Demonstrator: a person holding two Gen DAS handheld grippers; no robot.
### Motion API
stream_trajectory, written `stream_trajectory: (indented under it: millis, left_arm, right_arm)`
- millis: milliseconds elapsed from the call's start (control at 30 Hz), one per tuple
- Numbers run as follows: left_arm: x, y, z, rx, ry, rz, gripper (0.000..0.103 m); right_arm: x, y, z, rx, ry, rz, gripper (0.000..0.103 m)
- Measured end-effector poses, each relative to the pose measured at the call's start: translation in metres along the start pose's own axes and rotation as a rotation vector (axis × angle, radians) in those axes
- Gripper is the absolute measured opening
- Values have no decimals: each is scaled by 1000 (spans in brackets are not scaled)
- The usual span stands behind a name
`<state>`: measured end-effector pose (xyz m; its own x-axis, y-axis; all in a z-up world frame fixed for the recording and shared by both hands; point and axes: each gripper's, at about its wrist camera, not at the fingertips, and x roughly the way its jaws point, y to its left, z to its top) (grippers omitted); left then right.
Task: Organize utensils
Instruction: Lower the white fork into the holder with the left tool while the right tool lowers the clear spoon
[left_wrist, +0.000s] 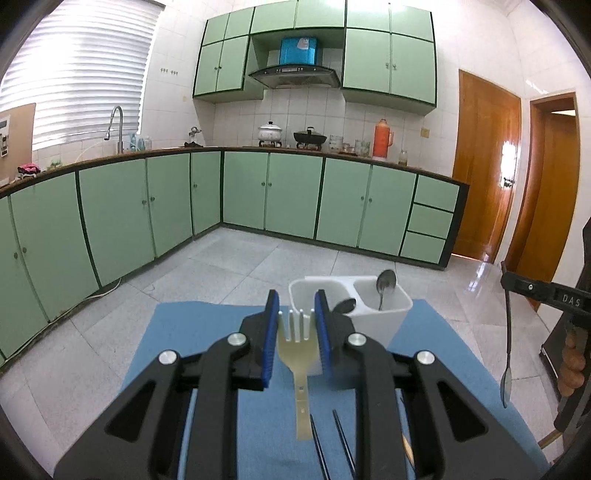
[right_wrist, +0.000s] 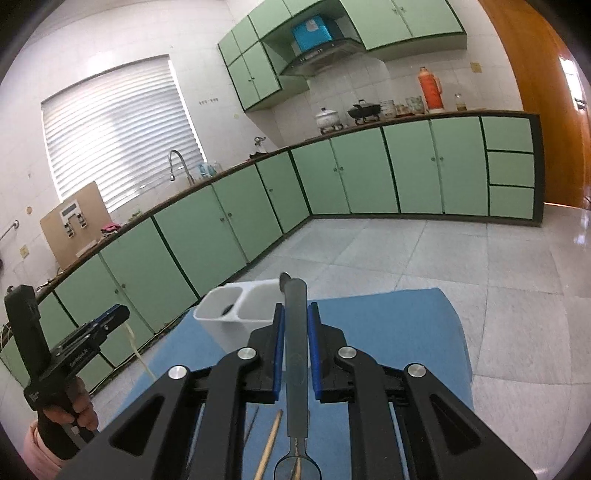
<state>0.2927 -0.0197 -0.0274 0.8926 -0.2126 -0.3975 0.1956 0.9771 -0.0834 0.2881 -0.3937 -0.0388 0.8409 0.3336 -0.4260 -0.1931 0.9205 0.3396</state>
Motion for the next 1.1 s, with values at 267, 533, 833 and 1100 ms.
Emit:
stream_trajectory:
  millis: [267, 533, 833, 1100]
  left_arm:
    - [0, 23, -12, -62, 39, 23, 19]
    - [-6, 21, 13, -54, -24, 6, 19]
    - [23, -8, 75, -17, -135, -48, 19]
    - [82, -27, 106, -4, -172, -67, 19]
  right_arm:
    - [9, -2, -8, 9, 22, 12, 12]
    - [10, 7, 19, -16, -39, 44, 12]
    - [44, 32, 82, -61, -162, 77, 12]
    - [115, 44, 105, -109, -217, -4, 12]
